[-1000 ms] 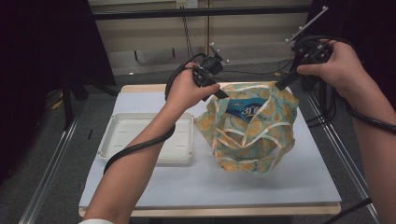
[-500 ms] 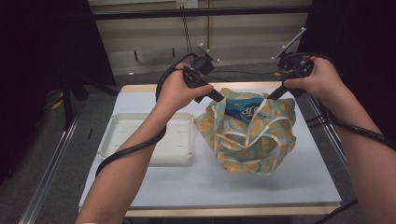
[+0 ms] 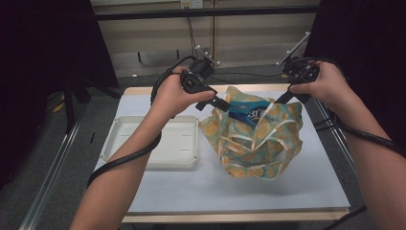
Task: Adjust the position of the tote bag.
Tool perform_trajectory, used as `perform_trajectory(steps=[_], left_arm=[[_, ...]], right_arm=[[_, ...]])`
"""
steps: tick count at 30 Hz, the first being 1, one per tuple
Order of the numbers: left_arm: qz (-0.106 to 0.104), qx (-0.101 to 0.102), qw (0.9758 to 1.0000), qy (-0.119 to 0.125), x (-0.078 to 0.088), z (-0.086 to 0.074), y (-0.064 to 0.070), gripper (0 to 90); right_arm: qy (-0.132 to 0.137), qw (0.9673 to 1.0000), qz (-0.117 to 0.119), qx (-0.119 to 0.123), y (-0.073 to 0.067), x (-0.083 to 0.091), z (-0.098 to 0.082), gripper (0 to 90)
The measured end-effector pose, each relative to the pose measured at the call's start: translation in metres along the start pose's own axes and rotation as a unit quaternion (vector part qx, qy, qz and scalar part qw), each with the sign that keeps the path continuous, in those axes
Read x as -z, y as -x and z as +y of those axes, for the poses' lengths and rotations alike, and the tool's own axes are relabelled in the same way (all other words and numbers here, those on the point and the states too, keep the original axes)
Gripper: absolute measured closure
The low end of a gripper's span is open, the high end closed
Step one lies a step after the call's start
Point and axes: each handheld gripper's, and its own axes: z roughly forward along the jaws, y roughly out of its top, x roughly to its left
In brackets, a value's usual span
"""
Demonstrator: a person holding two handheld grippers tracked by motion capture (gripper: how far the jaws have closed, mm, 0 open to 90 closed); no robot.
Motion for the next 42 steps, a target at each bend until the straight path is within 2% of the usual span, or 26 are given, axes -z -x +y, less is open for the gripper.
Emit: perform_trajectory(steps=[1,3,6,8,9,11,12,14,16,17,18,19,21,24,26,27,28,29,31,34,39,42], left_arm=[[-0.005,-0.003,1.0000,-0.005,-0.001,0.000,0.001,21.0],[-0.010,0.000,0.9997,-0.020,-0.003,-0.002,0.003,27.7],[-0.010,-0.001,0.9991,-0.042,-0.007,-0.002,0.003,27.5],[-0.013,0.009,0.9989,-0.045,-0.011,-0.004,0.003,27.8],[-0.018,0.012,0.9984,-0.052,-0.012,-0.005,0.002,31.1],[-0.015,0.013,0.9977,-0.065,-0.015,-0.005,0.003,37.9],[-0.022,0.018,0.9969,-0.073,-0.015,-0.005,0.002,44.4],[-0.019,0.024,0.9968,-0.074,-0.015,-0.005,0.003,56.4],[-0.018,0.019,0.9957,-0.089,-0.013,-0.002,0.004,71.9],[-0.019,0.019,0.9966,-0.079,-0.013,-0.002,0.004,75.0],[-0.024,0.018,0.9960,-0.084,-0.012,0.000,0.004,81.1],[-0.024,0.012,0.9968,-0.075,-0.012,0.001,0.003,83.7],[-0.024,0.017,0.9965,-0.078,-0.011,0.004,0.005,88.3],[-0.023,0.010,0.9968,-0.077,-0.009,0.008,0.007,89.9],[-0.033,0.012,0.9964,-0.078,-0.006,0.012,0.009,90.0],[-0.026,0.011,0.9973,-0.068,-0.004,0.013,0.011,90.0],[-0.023,0.014,0.9970,-0.072,-0.001,0.016,0.012,90.0],[-0.024,0.008,0.9973,-0.069,0.002,0.019,0.012,90.0],[-0.019,0.004,0.9979,-0.061,0.007,0.025,0.013,90.0],[-0.014,0.006,0.9987,-0.049,0.012,0.034,0.011,90.0],[0.009,0.017,0.9993,-0.033,0.013,0.046,0.004,90.0],[0.025,0.021,0.9988,-0.036,0.006,0.048,-0.004,90.0]], right_arm=[[0.000,1.0000,0.000,0.004,0.001,0.000,0.000,90.0],[0.000,1.0000,0.000,0.001,0.000,0.000,-0.001,90.0],[-0.001,1.0000,0.002,-0.005,0.001,0.000,-0.001,90.0],[-0.001,1.0000,0.001,-0.003,0.001,-0.001,-0.001,90.0],[-0.001,1.0000,0.001,-0.002,0.001,-0.001,-0.001,90.0],[-0.001,1.0000,0.000,0.000,0.001,-0.001,-0.001,89.9],[-0.002,1.0000,0.000,-0.001,0.001,-0.001,-0.001,89.8],[-0.004,1.0000,0.000,0.001,0.001,-0.001,0.000,89.7],[-0.003,1.0000,0.000,-0.001,0.001,-0.001,0.000,89.5],[-0.003,1.0000,0.001,0.000,0.002,-0.002,0.000,89.4],[-0.003,1.0000,0.000,-0.002,0.001,-0.002,0.000,89.3],[-0.002,1.0000,0.000,0.001,0.002,-0.002,0.000,89.3],[-0.002,1.0000,0.000,0.001,0.002,-0.002,0.001,89.1],[-0.002,1.0000,0.002,0.001,0.002,-0.002,0.001,89.1],[-0.002,1.0000,0.003,0.001,0.002,-0.002,0.000,89.1],[-0.003,1.0000,0.003,0.001,0.002,-0.002,0.000,89.1],[-0.002,1.0000,0.002,0.001,0.002,-0.002,0.000,89.1],[-0.002,1.0000,0.002,0.001,0.002,-0.002,0.000,89.1],[-0.001,1.0000,0.001,-0.001,0.002,-0.002,0.000,89.1],[0.000,1.0000,0.001,-0.001,0.003,-0.003,-0.001,89.0],[-0.004,1.0000,-0.001,0.001,0.002,-0.003,-0.001,89.1],[-0.006,1.0000,0.001,0.002,0.001,-0.002,0.000,89.0]])
